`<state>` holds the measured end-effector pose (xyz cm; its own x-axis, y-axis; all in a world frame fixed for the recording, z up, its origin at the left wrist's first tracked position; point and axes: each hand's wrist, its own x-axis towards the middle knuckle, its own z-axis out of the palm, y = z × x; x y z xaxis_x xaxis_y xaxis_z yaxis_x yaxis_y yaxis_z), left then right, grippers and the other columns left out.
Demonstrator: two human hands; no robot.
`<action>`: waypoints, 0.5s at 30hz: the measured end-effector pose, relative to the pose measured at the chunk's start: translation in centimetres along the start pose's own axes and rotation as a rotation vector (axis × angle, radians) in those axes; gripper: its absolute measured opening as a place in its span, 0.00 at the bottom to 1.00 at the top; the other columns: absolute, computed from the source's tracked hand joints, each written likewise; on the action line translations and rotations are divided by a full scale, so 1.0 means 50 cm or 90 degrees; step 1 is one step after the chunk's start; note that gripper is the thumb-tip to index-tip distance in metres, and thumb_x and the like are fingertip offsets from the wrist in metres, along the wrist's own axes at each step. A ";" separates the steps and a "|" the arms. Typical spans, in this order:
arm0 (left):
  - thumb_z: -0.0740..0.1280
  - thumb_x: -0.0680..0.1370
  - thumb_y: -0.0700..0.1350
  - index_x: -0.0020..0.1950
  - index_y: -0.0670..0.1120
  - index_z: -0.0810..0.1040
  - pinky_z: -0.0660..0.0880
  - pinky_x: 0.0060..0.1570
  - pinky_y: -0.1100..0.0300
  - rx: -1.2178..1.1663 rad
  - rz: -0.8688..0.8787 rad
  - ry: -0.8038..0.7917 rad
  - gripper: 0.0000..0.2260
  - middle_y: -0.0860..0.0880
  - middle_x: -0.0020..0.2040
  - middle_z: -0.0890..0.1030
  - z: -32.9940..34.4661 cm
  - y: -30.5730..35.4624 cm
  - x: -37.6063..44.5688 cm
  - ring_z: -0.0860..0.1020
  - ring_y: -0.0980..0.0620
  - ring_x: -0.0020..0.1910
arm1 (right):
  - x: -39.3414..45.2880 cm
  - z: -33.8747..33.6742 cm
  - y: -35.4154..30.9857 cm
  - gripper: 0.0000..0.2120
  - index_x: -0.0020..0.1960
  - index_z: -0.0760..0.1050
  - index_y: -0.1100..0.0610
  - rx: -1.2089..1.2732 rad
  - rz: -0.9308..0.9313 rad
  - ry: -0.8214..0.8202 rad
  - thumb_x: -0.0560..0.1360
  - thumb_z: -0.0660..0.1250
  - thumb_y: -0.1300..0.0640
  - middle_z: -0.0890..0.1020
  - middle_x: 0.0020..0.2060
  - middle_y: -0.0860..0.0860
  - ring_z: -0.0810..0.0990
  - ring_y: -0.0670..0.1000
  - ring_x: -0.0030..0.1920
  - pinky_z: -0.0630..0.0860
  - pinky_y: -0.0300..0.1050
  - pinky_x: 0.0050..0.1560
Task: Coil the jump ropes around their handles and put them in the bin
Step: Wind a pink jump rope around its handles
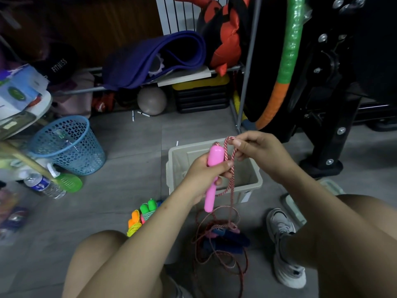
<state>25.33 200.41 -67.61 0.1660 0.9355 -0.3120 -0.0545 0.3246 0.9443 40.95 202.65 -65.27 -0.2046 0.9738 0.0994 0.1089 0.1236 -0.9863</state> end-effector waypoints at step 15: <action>0.61 0.79 0.37 0.46 0.42 0.71 0.64 0.18 0.69 -0.342 -0.045 0.115 0.02 0.44 0.40 0.84 -0.054 0.042 0.020 0.80 0.56 0.27 | -0.037 0.011 0.057 0.27 0.46 0.82 0.49 -0.242 0.314 -0.381 0.77 0.48 0.37 0.83 0.47 0.49 0.79 0.50 0.53 0.71 0.47 0.63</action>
<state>22.72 202.41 -66.22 0.0200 0.9025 -0.4303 -0.5508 0.3691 0.7486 41.12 201.10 -68.32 -0.5144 0.6817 -0.5202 0.6165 -0.1278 -0.7769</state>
